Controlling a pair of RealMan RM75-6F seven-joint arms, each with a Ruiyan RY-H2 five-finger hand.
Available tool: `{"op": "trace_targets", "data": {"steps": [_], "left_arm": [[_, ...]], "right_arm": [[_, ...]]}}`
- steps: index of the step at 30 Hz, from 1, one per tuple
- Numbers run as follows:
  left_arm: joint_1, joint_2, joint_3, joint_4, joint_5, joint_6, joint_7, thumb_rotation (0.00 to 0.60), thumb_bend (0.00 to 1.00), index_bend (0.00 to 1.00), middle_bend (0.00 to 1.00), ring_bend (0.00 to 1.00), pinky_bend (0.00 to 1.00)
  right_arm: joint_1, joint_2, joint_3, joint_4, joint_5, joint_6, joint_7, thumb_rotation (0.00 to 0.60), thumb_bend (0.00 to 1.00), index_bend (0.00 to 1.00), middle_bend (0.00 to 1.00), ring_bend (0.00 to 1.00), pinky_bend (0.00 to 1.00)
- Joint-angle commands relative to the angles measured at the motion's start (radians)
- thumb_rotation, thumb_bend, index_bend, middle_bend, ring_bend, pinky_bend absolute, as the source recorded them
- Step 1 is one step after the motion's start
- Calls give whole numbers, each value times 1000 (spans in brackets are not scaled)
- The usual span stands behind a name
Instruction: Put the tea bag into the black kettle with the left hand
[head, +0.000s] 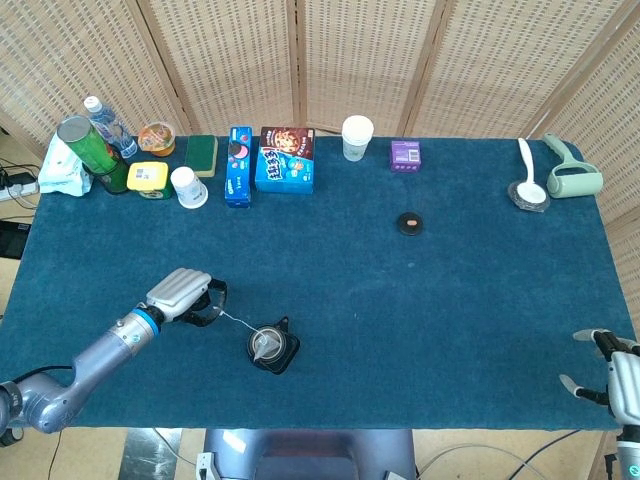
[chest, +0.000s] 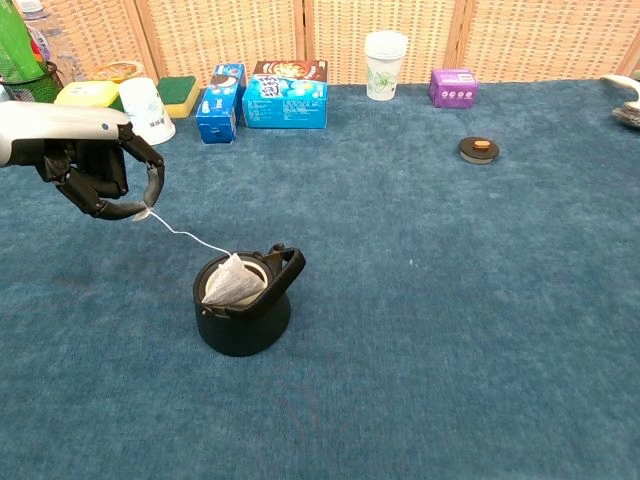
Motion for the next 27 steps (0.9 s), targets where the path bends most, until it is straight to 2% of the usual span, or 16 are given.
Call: {"op": "trace_targets", "data": {"steps": [1,3,8,13,16,20,27], "left_arm": [[-7,-7,7,11,-25,-18,30,600,394,394,1000,1000,1000],[-11,-6,8,9,-37,-25,45,600,369,305,1000,1000,1000],[-14,-2,6,1,-54,-29,63,600,338,177,1000,1000,1000],[-14,14,2,-19,-53,-29,67,600,339,142,1000,1000,1000],[-15,63,-1,-83,19,-22,53,600,434,140,1000,1000,1000],[-23,122,5,-137,96,-41,29,600,651,140,1000,1000,1000],[-56,223,26,-231,199,-105,3,600,821,140,1000,1000,1000]], "right_arm": [[1,1,0,-2,2,-4,-3,600,166,353,343,457,258],[2,3,1,-5,3,-5,-4,600,167,353,344,457,258],[0,6,1,-9,4,-3,-8,600,166,353,344,459,257],[-2,8,1,-12,3,1,-7,600,167,353,344,459,258],[-4,9,0,-14,0,4,-5,600,167,353,344,460,258],[-5,10,-1,-14,-1,5,-2,600,167,353,344,460,259],[-8,8,-2,-11,-4,9,3,600,166,353,348,464,260]]}}
